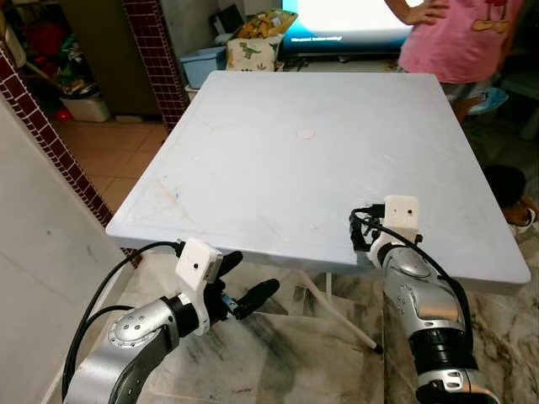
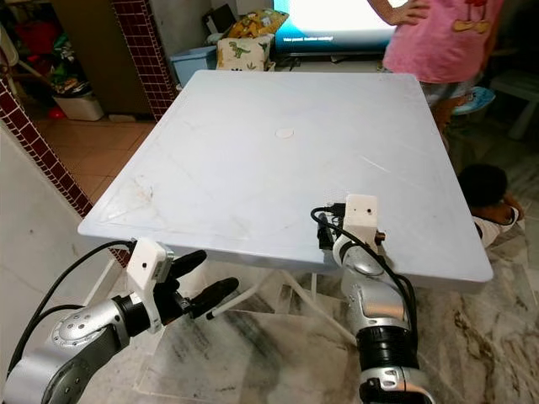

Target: Hang keys on a hook

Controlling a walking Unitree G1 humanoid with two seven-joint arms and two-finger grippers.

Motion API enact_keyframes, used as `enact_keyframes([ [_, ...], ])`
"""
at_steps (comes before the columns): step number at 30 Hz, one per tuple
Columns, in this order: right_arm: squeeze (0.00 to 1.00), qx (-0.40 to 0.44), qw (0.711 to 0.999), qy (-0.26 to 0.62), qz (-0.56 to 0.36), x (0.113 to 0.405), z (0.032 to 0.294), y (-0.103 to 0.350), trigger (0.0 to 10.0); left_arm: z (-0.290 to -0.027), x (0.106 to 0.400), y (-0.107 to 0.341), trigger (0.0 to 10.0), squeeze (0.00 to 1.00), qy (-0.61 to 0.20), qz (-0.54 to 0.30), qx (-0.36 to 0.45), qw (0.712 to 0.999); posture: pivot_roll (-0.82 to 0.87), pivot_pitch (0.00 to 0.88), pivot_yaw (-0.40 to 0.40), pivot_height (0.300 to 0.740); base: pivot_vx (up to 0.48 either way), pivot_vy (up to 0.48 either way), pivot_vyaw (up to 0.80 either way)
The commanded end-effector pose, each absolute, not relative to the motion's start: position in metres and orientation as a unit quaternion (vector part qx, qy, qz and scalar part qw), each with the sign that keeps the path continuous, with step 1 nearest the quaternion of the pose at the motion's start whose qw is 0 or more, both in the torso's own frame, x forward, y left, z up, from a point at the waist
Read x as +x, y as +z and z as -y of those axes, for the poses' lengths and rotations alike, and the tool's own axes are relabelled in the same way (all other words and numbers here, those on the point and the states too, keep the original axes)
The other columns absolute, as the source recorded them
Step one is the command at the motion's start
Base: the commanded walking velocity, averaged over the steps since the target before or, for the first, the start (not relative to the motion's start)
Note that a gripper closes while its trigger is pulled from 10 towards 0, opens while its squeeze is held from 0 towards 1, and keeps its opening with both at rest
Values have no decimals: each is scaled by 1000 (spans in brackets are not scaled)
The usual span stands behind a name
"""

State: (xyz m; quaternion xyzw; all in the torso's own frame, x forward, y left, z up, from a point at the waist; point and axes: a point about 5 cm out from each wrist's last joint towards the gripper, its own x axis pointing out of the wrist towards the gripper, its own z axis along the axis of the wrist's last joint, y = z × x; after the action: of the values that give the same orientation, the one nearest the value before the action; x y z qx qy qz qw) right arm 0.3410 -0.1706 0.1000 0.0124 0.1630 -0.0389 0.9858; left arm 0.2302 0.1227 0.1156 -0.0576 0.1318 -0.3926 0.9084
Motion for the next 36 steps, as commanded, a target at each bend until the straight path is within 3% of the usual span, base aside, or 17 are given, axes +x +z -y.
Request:
enact_keyframes([
  [1,0,23,986,-31,-162,346,167,101,7725,-124,229,118,10000,0,-391,-132,-46,910,65,48,92,740,0,0,0],
  [2,0,28,985,-30,-166,347,166,101,3725,-124,229,118,10000,0,-393,-132,-45,909,65,48,92,740,0,0,0],
  [4,0,30,985,-30,-169,348,166,100,3725,-124,229,118,10000,0,-393,-132,-45,909,65,48,92,740,0,0,0],
  [5,0,37,985,-31,-165,350,164,102,1569,-124,230,119,10000,0,-393,-131,-44,909,65,48,92,740,0,0,0],
  [9,0,44,986,-25,-161,352,160,104,1059,-123,230,119,10000,0,-392,-130,-43,910,67,50,90,740,0,0,0],
  [11,0,44,985,-19,-165,352,157,102,0,-123,229,119,10000,0,-393,-131,-42,909,67,50,90,740,0,0,0],
  [36,0,46,980,0,-193,352,148,96,0,-121,228,118,10000,0,-396,-130,-37,908,65,42,88,740,0,0,0],
])
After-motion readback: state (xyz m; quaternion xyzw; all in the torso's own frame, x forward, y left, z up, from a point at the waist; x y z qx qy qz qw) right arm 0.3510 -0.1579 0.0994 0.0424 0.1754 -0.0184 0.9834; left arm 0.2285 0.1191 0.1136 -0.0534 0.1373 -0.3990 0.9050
